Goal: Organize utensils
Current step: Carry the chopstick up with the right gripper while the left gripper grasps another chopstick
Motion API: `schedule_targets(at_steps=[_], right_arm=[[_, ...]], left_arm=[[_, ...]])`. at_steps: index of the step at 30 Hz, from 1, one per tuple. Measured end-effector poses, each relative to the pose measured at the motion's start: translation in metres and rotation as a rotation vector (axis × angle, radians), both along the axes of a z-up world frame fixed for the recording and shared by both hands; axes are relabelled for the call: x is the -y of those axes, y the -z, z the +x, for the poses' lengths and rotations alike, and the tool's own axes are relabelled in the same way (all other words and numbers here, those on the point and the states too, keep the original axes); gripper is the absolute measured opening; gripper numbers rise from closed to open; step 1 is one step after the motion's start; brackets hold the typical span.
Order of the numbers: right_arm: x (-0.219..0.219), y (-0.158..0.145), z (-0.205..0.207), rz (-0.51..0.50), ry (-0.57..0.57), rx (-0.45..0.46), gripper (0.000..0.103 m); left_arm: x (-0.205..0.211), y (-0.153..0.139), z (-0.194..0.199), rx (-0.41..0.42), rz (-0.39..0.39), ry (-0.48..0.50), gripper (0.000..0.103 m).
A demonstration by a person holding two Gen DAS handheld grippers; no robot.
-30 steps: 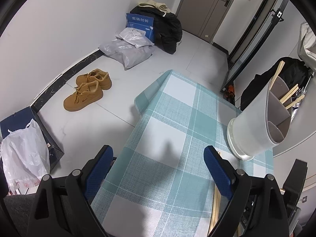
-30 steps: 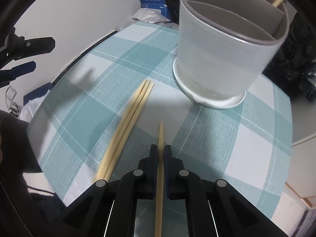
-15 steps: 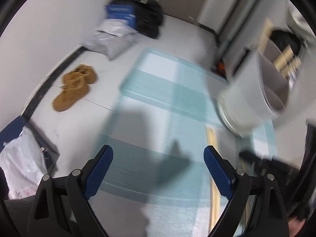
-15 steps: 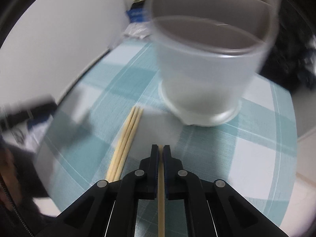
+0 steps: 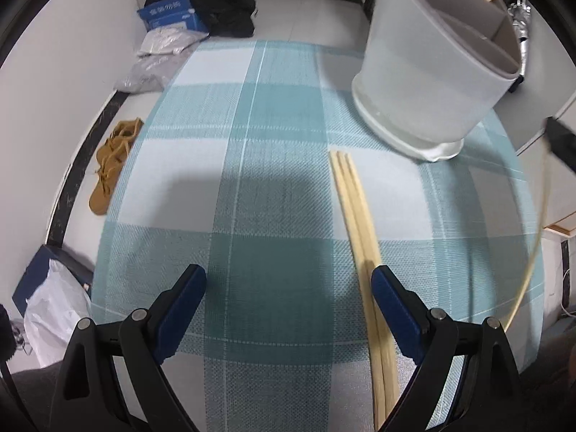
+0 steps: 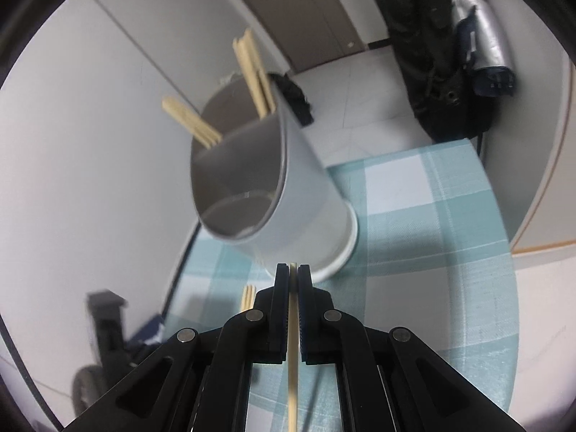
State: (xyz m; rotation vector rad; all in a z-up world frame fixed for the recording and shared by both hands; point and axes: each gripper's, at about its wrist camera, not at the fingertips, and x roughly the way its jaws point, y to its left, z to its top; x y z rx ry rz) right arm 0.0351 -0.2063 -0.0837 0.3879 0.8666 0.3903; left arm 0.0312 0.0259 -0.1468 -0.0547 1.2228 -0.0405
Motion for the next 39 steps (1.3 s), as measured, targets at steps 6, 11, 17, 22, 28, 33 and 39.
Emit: schedule_targets(at_steps=[6,11,17,22,28,33,39], right_arm=[[0.013,-0.009,-0.001,0.043,0.026,0.033,0.004],[0.024,-0.012,-0.003,0.052,0.038,0.033,0.004],[0.026,-0.02,-0.01,0.051,0.034,0.06,0.004],[0.033,-0.026,-0.014,0.063,0.039,0.082,0.004],[0.037,-0.026,-0.012,0.075,0.053,0.071,0.004],[0.036,-0.032,-0.015,0.069,0.054,0.091,0.004],[0.028,-0.037,-0.022,0.048,0.041,0.119,0.004]], left_arm=[[-0.001,-0.001,-0.001,0.011,0.017,-0.029,0.09],[0.005,0.002,0.005,0.022,0.079,-0.028,0.091],[0.001,0.004,0.027,0.0,0.072,-0.055,0.09],[0.004,0.002,0.042,-0.002,0.07,-0.073,0.066],[0.018,-0.001,0.056,-0.029,0.06,-0.068,0.012],[0.02,0.0,0.053,-0.032,0.057,-0.084,0.002],[0.017,-0.02,0.039,0.053,0.006,-0.077,0.001]])
